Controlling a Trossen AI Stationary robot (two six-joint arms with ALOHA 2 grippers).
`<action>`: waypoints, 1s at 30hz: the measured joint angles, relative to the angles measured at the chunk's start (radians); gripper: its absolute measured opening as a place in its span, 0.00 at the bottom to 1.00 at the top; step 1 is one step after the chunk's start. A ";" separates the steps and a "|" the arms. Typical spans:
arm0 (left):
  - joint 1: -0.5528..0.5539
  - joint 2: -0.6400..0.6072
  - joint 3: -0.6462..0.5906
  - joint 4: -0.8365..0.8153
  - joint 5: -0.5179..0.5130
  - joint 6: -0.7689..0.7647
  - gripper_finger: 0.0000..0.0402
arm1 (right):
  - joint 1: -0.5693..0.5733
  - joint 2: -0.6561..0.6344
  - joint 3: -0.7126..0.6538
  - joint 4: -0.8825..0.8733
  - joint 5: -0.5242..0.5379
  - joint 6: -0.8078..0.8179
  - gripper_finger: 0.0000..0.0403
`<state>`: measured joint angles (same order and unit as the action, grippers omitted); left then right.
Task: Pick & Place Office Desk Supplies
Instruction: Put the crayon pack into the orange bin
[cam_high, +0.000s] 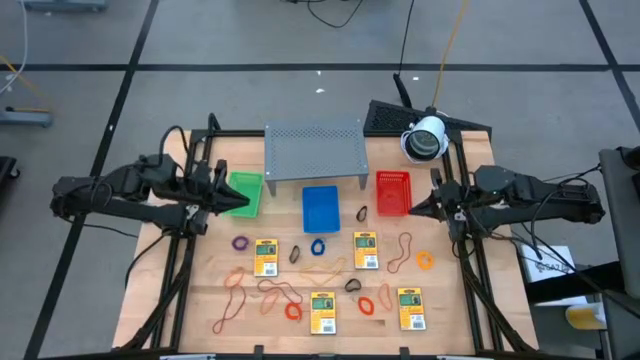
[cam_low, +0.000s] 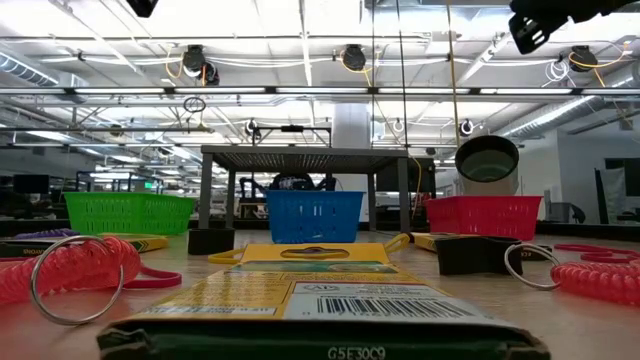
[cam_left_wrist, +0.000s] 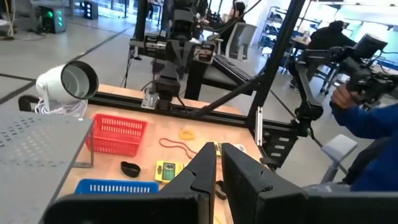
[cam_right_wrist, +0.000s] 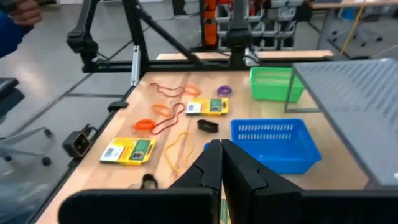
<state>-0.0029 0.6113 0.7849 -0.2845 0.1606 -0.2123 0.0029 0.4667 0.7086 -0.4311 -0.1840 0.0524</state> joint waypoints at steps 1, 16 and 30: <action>-0.002 0.000 0.000 -0.004 0.000 0.000 0.08 | 0.000 0.000 0.000 -0.004 0.000 0.000 0.00; -0.082 -0.001 0.000 -0.124 -0.004 0.088 0.08 | 0.000 -0.002 -0.022 -0.053 0.003 0.000 0.00; -0.115 0.045 -0.167 -0.002 -0.166 0.113 0.08 | -0.001 -0.004 -0.351 0.385 0.103 0.039 0.00</action>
<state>-0.1177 0.6561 0.6177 -0.2862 -0.0053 -0.0997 0.0017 0.4629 0.3574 -0.0462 -0.0809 0.0919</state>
